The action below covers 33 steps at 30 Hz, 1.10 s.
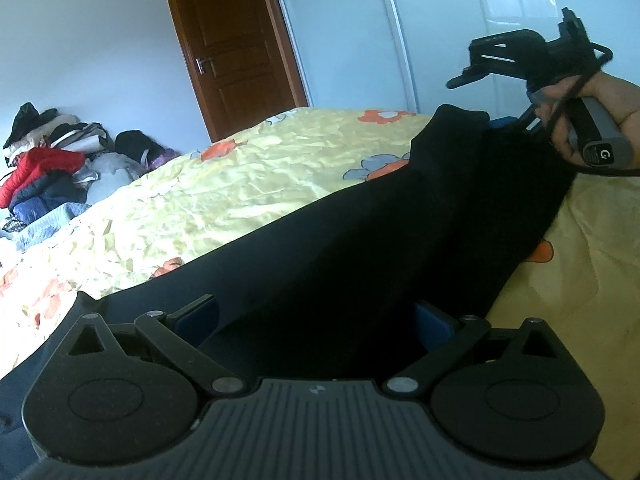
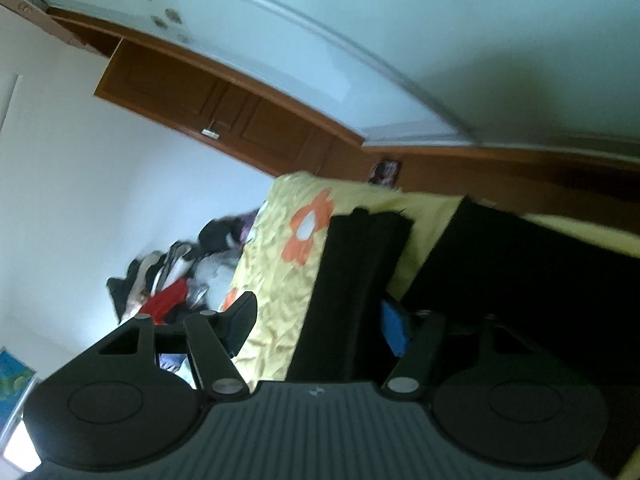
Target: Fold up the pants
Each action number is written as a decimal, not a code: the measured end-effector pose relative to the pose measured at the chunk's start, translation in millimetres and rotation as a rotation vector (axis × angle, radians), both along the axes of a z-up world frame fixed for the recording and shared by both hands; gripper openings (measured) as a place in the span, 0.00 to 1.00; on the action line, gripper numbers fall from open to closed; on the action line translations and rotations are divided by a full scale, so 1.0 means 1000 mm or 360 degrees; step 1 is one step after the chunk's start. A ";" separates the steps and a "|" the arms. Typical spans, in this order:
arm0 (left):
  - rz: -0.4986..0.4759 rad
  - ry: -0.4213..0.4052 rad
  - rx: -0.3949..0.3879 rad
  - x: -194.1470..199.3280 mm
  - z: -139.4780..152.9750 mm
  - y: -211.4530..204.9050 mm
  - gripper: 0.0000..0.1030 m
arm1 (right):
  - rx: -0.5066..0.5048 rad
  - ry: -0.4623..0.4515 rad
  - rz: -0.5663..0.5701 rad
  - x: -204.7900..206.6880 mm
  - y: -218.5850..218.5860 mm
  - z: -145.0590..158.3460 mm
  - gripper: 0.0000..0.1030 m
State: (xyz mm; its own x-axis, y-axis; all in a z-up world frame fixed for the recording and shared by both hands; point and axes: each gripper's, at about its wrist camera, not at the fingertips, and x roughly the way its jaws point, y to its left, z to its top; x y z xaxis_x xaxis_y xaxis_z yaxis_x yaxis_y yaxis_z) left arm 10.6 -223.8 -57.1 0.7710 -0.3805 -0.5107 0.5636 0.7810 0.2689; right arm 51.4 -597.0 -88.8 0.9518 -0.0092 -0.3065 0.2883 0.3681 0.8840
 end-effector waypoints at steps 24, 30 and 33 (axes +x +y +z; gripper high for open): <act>-0.0233 0.0017 -0.0041 0.000 0.003 -0.024 0.86 | -0.0017 -0.0383 0.0156 -0.028 0.006 0.069 0.06; -0.0259 0.0177 -0.0182 0.011 0.004 -0.018 0.48 | -0.0007 -0.0426 0.0192 -0.031 0.010 0.080 0.06; -0.0252 0.0222 -0.0289 0.014 0.010 -0.009 0.25 | -0.0008 -0.0378 0.0201 -0.024 0.011 0.078 0.06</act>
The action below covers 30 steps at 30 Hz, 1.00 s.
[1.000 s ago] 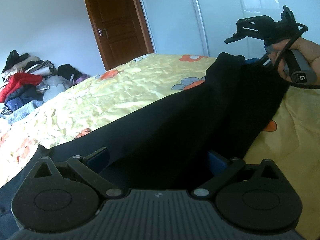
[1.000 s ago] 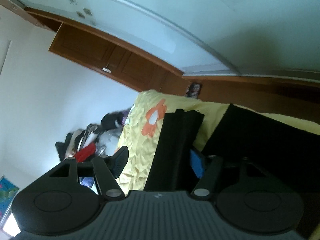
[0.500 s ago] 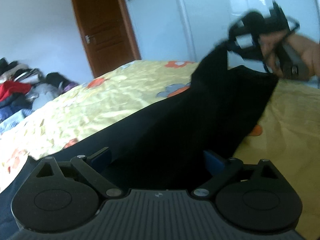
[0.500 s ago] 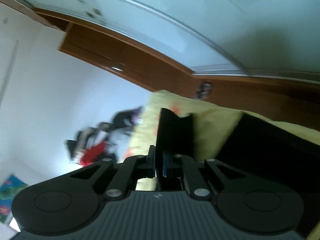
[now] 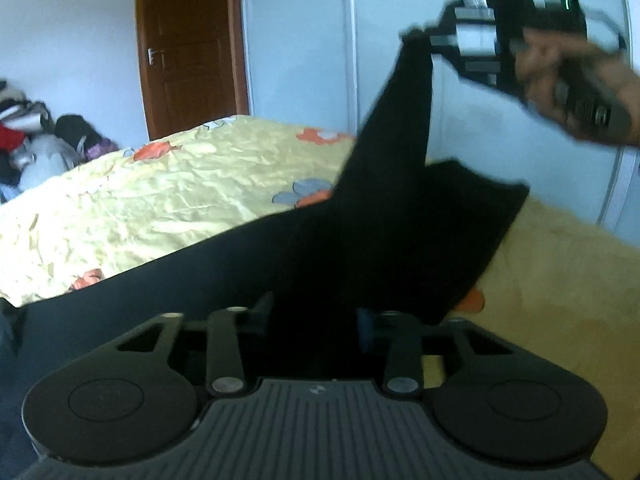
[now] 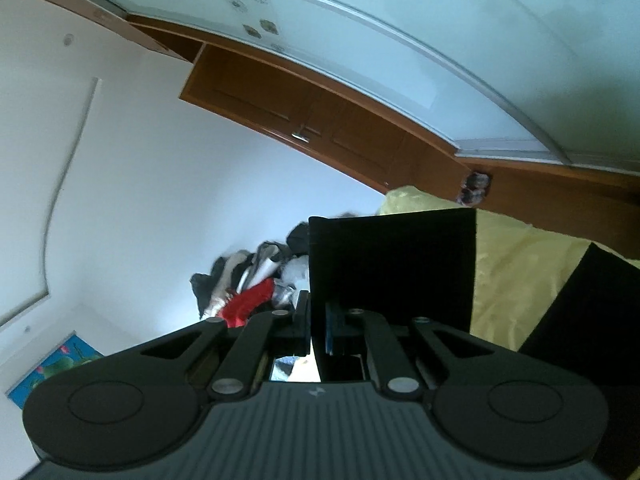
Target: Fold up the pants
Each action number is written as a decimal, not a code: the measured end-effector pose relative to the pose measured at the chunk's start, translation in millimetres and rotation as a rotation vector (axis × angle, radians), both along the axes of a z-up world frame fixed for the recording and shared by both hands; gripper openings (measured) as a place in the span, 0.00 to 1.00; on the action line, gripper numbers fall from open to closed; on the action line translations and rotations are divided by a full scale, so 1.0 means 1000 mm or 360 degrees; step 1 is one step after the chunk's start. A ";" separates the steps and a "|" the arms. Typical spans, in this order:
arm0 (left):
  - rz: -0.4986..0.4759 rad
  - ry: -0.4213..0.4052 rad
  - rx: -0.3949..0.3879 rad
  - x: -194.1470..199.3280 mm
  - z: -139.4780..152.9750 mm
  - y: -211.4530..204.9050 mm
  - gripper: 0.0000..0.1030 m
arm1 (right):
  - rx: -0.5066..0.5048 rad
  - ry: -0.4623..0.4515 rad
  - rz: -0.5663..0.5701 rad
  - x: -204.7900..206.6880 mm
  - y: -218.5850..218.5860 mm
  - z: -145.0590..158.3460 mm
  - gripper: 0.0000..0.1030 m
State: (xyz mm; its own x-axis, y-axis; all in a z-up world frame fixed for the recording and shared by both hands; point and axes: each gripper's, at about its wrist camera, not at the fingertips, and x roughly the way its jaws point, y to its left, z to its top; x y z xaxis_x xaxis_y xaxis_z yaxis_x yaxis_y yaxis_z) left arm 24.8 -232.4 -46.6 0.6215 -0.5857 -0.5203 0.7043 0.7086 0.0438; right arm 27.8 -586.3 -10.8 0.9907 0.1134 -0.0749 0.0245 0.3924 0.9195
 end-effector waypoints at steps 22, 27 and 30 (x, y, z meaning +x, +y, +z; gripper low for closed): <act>-0.0155 0.0073 0.0031 -0.019 0.007 0.011 0.18 | 0.0090 0.0453 -0.0377 -0.112 -0.021 -0.102 0.06; -0.0203 0.0098 0.0057 -0.028 0.000 0.016 0.18 | -0.0072 0.0533 -0.0426 -0.115 -0.019 -0.084 0.06; -0.0223 0.0108 0.0045 -0.029 -0.003 0.019 0.18 | -0.0404 0.0715 -0.0571 -0.115 -0.006 -0.061 0.08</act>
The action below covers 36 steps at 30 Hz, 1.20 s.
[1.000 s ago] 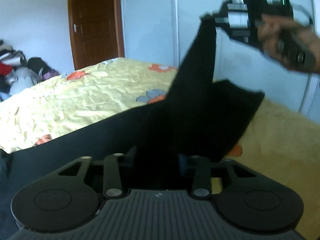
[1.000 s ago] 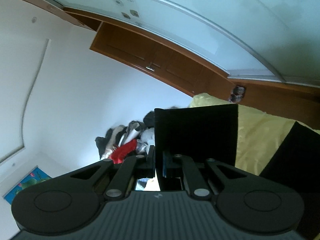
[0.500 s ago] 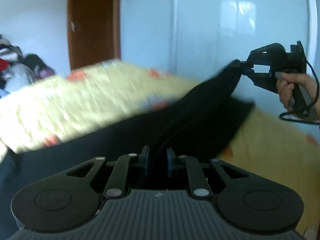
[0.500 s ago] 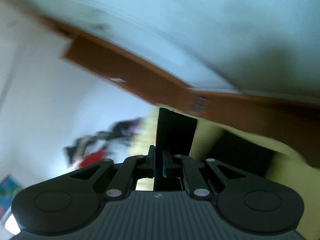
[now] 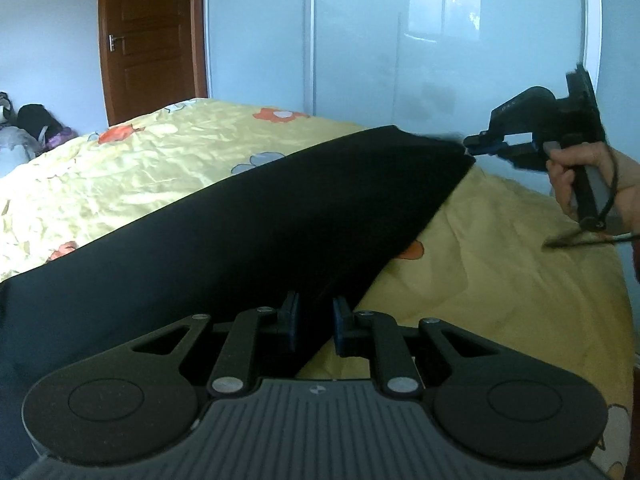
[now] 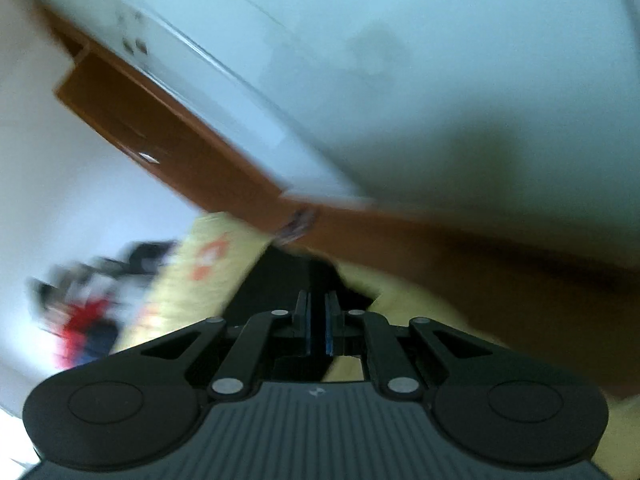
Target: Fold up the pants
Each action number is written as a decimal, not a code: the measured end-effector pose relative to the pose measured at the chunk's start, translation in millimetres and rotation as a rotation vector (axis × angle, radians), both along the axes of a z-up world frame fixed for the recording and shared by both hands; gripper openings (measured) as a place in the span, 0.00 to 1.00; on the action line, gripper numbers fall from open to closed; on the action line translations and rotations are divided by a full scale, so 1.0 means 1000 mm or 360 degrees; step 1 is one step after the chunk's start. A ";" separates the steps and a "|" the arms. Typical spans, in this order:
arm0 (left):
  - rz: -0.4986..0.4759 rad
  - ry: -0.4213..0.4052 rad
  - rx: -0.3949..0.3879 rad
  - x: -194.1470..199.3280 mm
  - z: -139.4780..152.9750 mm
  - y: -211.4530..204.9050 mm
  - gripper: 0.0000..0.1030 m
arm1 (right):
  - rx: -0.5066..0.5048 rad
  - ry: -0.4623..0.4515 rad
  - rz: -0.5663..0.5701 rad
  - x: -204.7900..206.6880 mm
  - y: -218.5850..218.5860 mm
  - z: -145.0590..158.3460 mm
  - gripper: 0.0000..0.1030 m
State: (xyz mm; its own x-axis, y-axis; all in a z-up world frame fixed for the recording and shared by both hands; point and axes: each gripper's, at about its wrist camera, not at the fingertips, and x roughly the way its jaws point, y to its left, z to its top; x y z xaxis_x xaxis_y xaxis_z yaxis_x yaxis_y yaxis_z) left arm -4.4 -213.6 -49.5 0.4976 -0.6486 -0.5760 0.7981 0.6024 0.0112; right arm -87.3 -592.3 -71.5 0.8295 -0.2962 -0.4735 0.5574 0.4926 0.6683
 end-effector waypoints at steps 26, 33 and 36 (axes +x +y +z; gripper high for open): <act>0.0534 -0.0106 0.0190 0.022 0.010 0.048 0.97 | -0.0732 0.0292 0.1311 0.103 0.181 0.054 0.22; 0.0807 -0.0097 0.0230 0.030 0.020 0.114 0.97 | -0.1002 0.0538 0.1629 0.133 0.246 0.039 0.37; 0.0941 -0.0037 0.0179 0.031 0.022 0.156 0.97 | -0.1044 0.0442 0.1642 0.142 0.263 0.060 0.37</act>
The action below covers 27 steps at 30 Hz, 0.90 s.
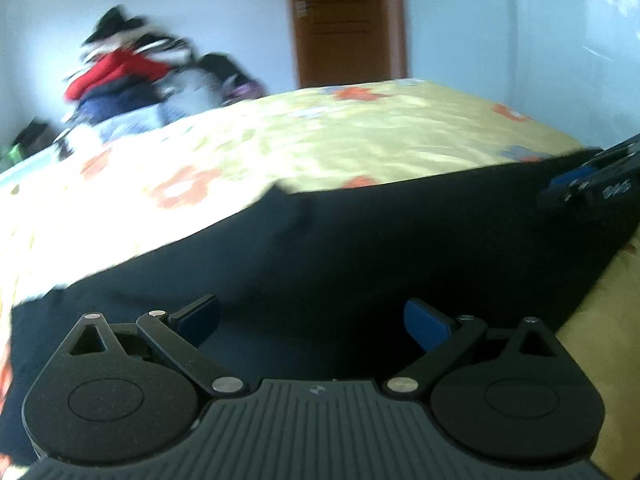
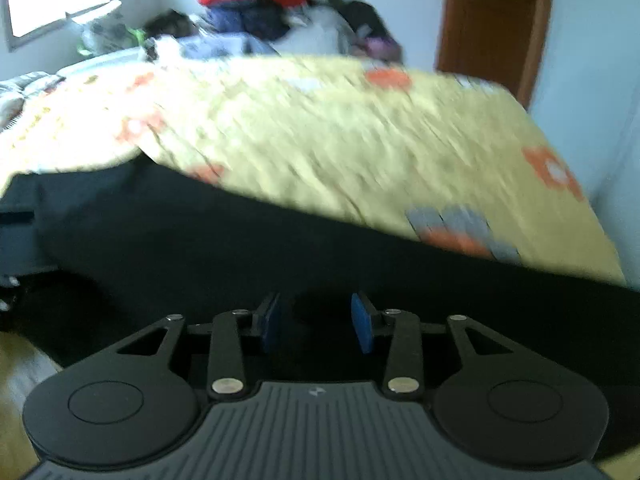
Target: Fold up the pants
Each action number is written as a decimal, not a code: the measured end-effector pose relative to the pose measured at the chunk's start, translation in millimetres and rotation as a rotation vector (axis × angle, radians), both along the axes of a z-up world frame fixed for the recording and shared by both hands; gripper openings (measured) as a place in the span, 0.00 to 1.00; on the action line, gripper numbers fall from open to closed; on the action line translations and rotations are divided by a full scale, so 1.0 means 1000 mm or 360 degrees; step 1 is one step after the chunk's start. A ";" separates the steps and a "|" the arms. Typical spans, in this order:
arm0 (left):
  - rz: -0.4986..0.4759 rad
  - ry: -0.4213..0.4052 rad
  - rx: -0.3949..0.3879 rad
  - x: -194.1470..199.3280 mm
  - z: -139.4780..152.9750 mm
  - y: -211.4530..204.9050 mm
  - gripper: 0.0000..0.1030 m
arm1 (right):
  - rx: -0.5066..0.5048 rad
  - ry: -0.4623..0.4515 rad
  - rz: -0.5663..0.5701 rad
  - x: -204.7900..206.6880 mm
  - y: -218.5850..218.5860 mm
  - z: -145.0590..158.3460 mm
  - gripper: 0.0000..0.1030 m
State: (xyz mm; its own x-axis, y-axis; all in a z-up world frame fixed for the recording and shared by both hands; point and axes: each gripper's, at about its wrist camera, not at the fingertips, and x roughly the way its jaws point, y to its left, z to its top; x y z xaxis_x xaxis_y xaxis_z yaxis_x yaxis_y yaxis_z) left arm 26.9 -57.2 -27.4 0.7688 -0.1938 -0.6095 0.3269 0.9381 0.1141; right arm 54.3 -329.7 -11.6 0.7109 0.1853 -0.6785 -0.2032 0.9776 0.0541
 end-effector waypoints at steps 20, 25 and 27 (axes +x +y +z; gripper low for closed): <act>0.0360 -0.0060 0.0052 -0.003 -0.001 0.099 1.00 | 0.0131 0.0112 0.0456 0.140 0.183 -0.008 0.37; 0.0377 -0.0057 0.0041 0.000 -0.001 0.098 1.00 | 0.0091 -0.0004 0.0520 0.089 0.173 0.012 0.41; 0.0353 -0.0048 -0.0021 -0.001 0.001 0.096 1.00 | 0.0040 -0.0011 0.0577 0.071 0.173 0.013 0.50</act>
